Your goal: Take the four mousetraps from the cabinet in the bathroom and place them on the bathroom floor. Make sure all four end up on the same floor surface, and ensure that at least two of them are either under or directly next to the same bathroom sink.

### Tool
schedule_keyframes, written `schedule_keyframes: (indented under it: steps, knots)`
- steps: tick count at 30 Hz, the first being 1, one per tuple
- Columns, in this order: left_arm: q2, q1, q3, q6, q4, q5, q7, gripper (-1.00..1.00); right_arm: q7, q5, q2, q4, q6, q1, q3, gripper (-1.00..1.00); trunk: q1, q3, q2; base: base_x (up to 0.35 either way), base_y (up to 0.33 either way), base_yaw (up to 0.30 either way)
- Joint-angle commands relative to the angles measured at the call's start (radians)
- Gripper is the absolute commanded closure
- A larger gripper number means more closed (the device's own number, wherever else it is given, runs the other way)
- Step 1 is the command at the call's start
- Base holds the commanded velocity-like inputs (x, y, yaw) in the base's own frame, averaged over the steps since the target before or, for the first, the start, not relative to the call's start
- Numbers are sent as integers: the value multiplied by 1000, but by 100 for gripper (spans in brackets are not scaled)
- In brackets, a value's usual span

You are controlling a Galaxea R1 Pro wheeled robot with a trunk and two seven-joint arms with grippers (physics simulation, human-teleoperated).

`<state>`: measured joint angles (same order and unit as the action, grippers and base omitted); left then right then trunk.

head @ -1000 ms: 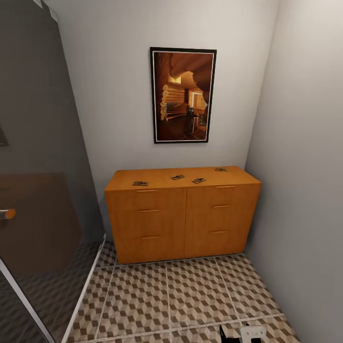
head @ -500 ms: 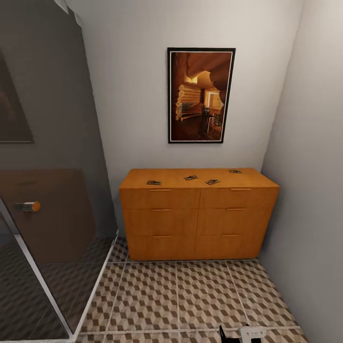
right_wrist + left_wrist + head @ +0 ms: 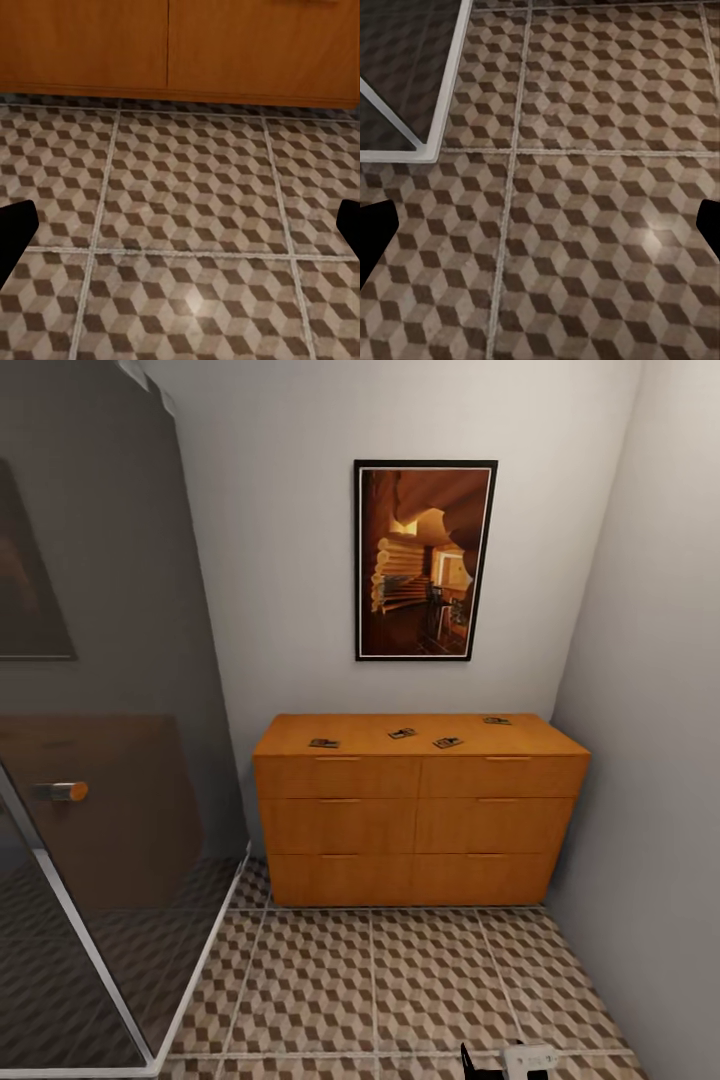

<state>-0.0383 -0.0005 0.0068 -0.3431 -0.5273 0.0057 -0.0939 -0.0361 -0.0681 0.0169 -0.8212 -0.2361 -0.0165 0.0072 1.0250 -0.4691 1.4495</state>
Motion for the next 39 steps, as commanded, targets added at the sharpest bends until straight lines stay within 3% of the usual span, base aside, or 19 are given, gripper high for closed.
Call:
schedule_keyframes:
  steps: [1,21,39]
  knots:
    - [0,0,-1,-2,-1,0,-3,-100,-4,-7,0,1,-2,0,0,-100,0,-1,0,5,-101,2]
    - [0,-1,-1,-2,0,0,-3,-100,-4,-7,0,1,-2,-1,0,-100,0,-1,0,73,-124,0]
    - [0,-1,-1,-2,0,0,-3,-100,-4,-7,0,1,-3,-1,0,-100,0,-1,0,147,-38,0]
